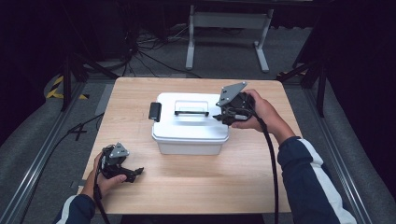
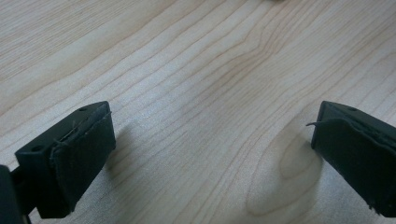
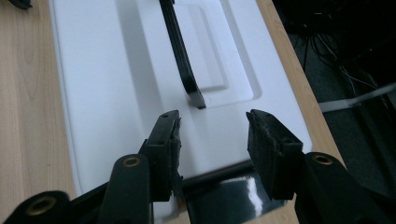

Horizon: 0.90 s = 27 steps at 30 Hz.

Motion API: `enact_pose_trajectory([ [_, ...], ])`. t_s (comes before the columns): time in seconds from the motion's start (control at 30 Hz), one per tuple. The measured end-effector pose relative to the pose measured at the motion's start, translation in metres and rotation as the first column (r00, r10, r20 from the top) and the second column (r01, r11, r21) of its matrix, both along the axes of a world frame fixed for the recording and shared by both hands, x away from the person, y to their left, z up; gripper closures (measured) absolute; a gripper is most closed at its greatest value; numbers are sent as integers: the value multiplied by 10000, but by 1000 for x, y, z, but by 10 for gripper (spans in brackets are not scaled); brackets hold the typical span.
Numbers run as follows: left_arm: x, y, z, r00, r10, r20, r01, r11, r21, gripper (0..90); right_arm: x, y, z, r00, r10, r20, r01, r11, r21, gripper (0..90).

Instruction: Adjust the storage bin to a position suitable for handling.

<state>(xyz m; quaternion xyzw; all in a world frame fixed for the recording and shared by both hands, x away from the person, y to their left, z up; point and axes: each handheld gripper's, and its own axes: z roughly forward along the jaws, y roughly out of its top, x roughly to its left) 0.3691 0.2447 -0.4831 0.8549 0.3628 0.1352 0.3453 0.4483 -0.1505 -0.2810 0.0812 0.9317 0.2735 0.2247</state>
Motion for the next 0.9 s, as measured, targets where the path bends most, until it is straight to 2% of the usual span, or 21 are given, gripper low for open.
enact_pose_trajectory([
  [0.2,0,0,0,10000,32,-34,-33,10000,-29,1,7,15,-7,9997,182,-141,-187,9992,-351,572],
  [0.4,0,0,0,10000,28,-41,-28,10000,-26,1,12,26,-11,9990,312,-324,-326,9985,-440,603],
  [0.57,0,0,0,10000,18,-20,-18,10000,-30,1,12,41,-10,9989,468,-3,-467,9958,-782,648],
  [0.63,0,0,0,10000,18,-17,-18,10000,-30,1,11,47,-9,9979,642,-44,-644,9944,-834,677],
  [0.77,0,0,0,10000,-5,-18,5,10000,-33,2,14,58,-13,9979,626,-156,-641,9886,-1362,690],
  [0.8,0,0,0,10000,-15,-18,15,10000,-35,2,15,61,-16,9976,654,-246,-683,9872,-1438,733],
  [0.83,0,0,0,10000,-16,-20,16,10000,-39,2,16,63,-16,9966,748,-344,-785,9889,-1261,747],
  [0.9,0,0,0,10000,-20,-20,20,10000,-37,2,17,64,-16,9958,848,-346,-886,9880,-1266,770],
])
